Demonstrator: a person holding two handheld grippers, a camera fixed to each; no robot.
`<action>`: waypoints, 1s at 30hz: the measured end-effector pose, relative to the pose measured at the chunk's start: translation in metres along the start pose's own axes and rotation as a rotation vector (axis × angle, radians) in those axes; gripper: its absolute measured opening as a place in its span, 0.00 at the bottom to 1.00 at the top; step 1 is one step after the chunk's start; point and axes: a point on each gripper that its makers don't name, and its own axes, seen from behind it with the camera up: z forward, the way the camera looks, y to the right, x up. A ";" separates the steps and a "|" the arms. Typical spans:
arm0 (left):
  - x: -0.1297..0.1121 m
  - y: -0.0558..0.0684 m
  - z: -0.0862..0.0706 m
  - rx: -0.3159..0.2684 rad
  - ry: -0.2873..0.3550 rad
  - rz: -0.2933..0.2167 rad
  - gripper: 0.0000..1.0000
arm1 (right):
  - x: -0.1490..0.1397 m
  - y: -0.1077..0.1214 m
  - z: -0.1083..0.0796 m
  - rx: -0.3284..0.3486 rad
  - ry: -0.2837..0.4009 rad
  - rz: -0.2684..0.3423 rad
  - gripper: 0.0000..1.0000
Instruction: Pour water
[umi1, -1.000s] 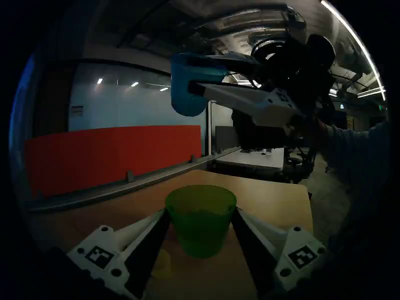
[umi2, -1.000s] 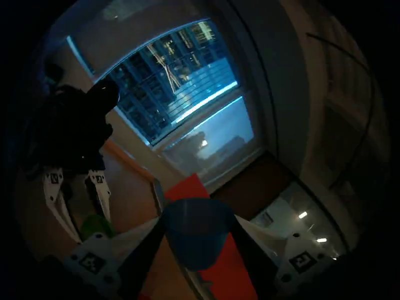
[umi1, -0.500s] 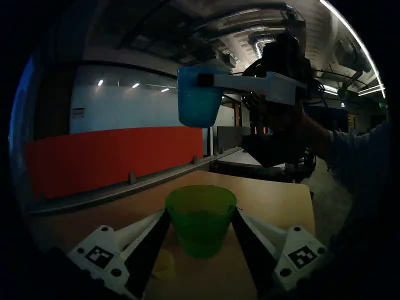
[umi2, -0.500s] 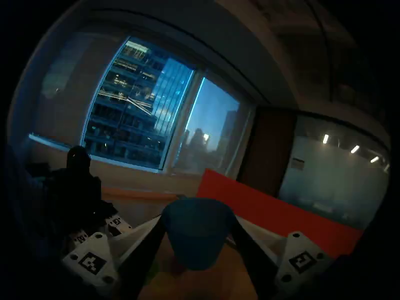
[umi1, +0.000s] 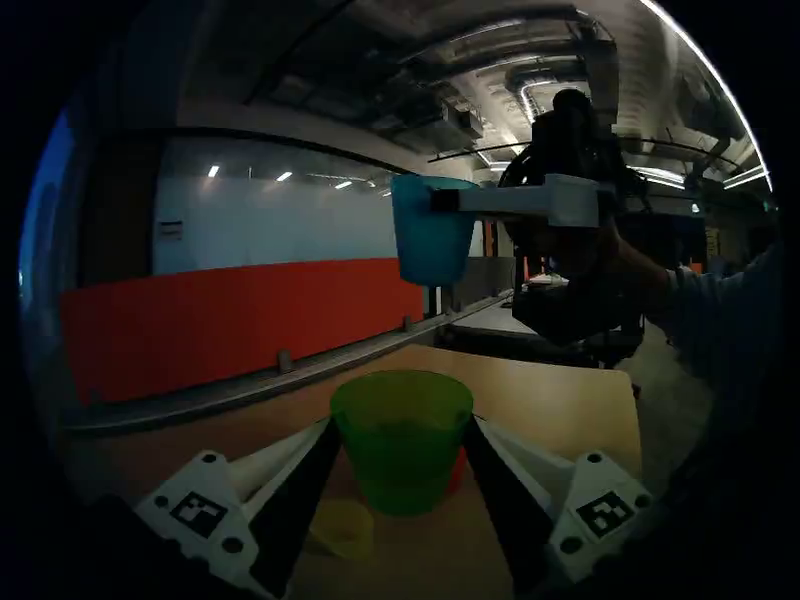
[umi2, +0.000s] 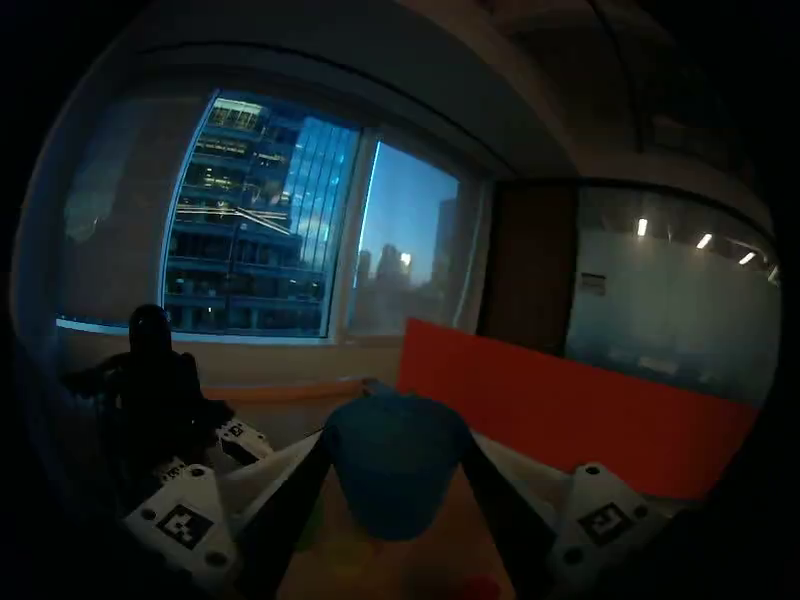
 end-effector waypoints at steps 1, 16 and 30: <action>0.000 -0.003 -0.002 0.007 0.000 0.001 0.84 | -0.002 0.000 -0.001 0.001 -0.002 0.003 0.91; -0.005 -0.041 -0.029 0.095 -0.023 0.002 0.84 | -0.028 0.009 -0.010 0.000 -0.020 0.073 0.91; -0.015 -0.046 -0.031 0.098 -0.060 0.017 0.84 | -0.058 -0.002 -0.013 0.061 -0.109 0.081 0.92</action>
